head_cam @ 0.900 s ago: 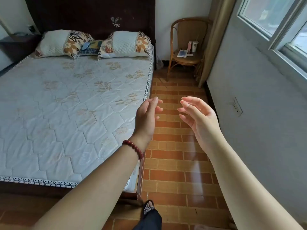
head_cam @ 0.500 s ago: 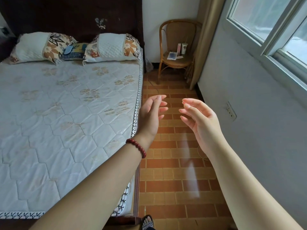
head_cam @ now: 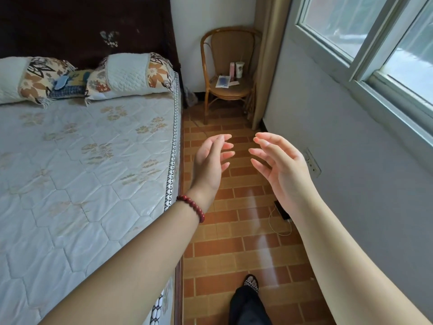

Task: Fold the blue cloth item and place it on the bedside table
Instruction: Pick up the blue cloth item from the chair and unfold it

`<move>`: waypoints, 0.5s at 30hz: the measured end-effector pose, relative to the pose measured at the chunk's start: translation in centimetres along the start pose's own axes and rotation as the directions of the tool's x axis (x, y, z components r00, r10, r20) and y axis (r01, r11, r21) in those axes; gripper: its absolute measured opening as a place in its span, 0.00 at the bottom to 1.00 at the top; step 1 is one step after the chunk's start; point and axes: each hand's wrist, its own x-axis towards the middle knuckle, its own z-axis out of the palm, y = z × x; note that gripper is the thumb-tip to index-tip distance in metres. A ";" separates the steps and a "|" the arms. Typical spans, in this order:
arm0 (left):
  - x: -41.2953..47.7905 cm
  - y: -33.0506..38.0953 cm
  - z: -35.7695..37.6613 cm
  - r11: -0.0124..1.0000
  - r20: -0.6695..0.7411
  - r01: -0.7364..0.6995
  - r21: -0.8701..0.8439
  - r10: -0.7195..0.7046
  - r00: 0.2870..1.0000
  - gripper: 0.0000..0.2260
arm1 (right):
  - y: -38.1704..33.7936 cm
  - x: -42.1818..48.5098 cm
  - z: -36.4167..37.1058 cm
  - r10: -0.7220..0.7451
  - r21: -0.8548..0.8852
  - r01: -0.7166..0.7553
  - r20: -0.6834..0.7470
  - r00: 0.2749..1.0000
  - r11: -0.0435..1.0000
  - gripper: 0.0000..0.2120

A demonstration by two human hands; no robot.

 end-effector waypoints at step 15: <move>15.3 0.0 11.2 1.000 -0.101 -0.012 -0.020 0.010 0.995 0.11 | -1.5 17.7 -7.1 0.047 0.026 -0.049 0.068 0.997 0.998 0.06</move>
